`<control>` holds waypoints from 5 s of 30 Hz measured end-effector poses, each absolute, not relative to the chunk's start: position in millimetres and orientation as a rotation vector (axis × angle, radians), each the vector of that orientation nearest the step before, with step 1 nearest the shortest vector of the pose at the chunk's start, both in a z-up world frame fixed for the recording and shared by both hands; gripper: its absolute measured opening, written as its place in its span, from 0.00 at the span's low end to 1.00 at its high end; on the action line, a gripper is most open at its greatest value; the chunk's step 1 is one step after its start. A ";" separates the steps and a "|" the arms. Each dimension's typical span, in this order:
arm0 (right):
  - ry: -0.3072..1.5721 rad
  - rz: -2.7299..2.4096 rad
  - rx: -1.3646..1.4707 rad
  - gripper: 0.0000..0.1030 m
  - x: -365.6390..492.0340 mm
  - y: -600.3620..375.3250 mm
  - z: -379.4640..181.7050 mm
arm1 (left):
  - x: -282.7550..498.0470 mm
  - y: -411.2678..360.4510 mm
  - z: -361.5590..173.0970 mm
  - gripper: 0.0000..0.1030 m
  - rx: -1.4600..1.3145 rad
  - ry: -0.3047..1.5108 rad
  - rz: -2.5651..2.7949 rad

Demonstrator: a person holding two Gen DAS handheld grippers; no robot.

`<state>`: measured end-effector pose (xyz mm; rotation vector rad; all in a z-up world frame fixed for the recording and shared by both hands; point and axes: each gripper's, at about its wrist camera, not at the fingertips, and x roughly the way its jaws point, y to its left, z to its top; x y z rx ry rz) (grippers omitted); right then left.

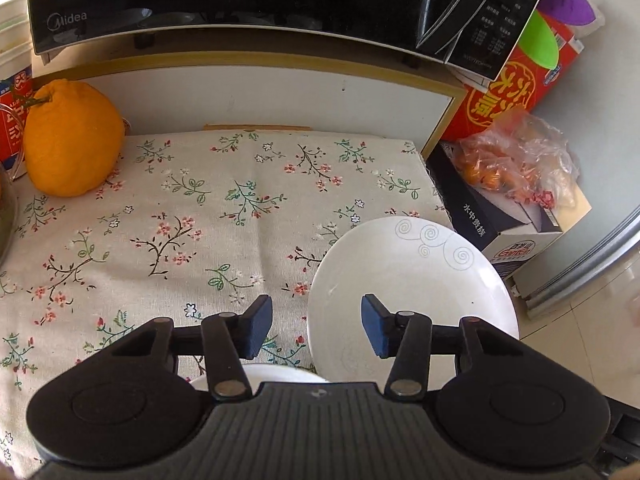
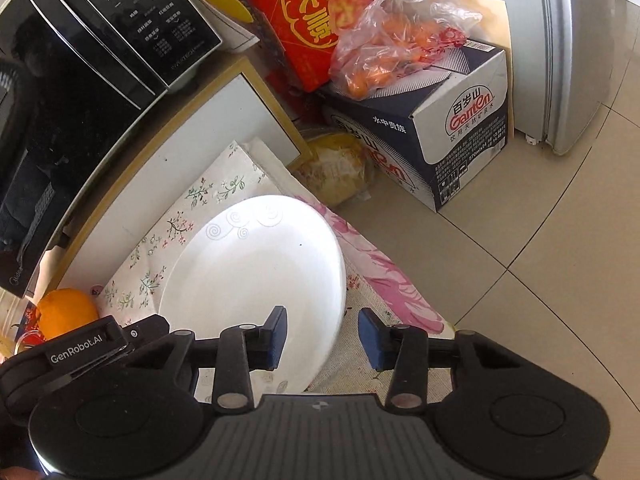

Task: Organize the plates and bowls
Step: 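Move both grippers to the white swirl-pattern plate by the microwave, then close both grippers on the rim of the white swirl-pattern plate, then lift the white plate off the tablecloth with both grippers, then carry the white plate with both grippers over the stacked blue plates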

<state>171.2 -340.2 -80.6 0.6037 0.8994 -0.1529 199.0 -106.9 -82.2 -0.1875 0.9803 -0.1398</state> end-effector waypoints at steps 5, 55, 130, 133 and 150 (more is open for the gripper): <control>0.908 -0.154 0.589 0.28 176.0 -338.6 -84.3 | 207.2 -114.2 -89.7 0.36 -0.159 1.005 -0.136; 0.921 -0.160 0.577 0.10 182.1 -339.6 -92.8 | 213.9 -127.0 -101.7 0.22 -0.071 1.001 -0.151; 0.702 -0.074 0.401 0.11 130.4 -283.0 17.7 | 144.2 -69.6 8.7 0.12 -0.193 0.795 -0.116; 0.696 -0.054 0.392 0.11 126.3 -272.4 24.5 | 135.8 -57.4 15.8 0.12 -0.197 0.784 -0.101; 0.686 0.139 0.324 0.12 83.9 -186.5 45.1 | 63.6 28.4 47.2 0.12 -0.230 0.719 0.055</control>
